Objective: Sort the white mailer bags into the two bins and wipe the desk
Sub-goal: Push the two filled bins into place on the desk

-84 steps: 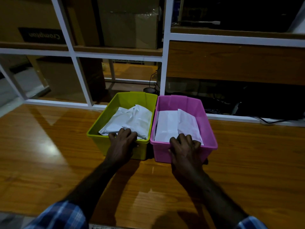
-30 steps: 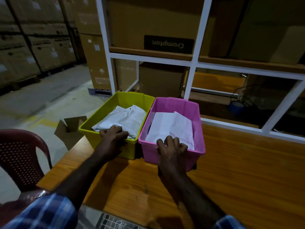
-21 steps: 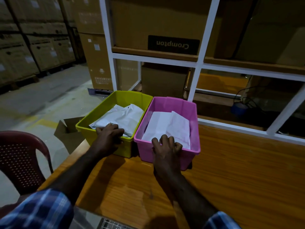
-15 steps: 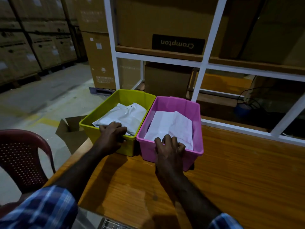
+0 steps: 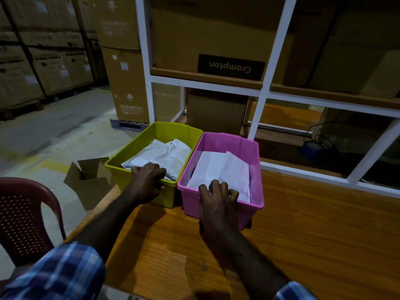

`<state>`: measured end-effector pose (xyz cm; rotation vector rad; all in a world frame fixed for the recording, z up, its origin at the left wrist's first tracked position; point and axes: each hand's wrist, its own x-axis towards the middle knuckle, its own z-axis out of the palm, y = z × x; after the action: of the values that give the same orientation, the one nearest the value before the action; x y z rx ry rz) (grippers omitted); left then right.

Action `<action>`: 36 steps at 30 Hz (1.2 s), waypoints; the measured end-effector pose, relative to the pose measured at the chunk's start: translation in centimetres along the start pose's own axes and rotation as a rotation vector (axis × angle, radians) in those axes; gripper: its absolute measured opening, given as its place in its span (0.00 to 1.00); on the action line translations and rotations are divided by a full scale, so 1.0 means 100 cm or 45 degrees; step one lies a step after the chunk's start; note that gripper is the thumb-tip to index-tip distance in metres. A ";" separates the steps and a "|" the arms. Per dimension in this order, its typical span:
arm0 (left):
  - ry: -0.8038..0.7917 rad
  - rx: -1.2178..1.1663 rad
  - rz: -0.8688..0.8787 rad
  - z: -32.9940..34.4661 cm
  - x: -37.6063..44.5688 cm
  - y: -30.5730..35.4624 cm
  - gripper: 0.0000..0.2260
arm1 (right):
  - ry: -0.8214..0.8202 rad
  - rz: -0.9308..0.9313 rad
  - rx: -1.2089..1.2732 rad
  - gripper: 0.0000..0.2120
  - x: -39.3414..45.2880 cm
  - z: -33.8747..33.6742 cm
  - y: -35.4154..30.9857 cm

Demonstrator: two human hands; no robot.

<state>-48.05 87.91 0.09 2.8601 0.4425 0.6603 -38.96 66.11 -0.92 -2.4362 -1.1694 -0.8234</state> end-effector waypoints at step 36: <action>0.027 0.053 -0.060 0.000 0.000 0.003 0.10 | -0.101 -0.021 0.111 0.25 0.002 0.005 0.003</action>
<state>-47.94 87.68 0.14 2.8744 0.5310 0.6817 -38.47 66.28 -1.19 -2.4111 -1.2288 -0.6712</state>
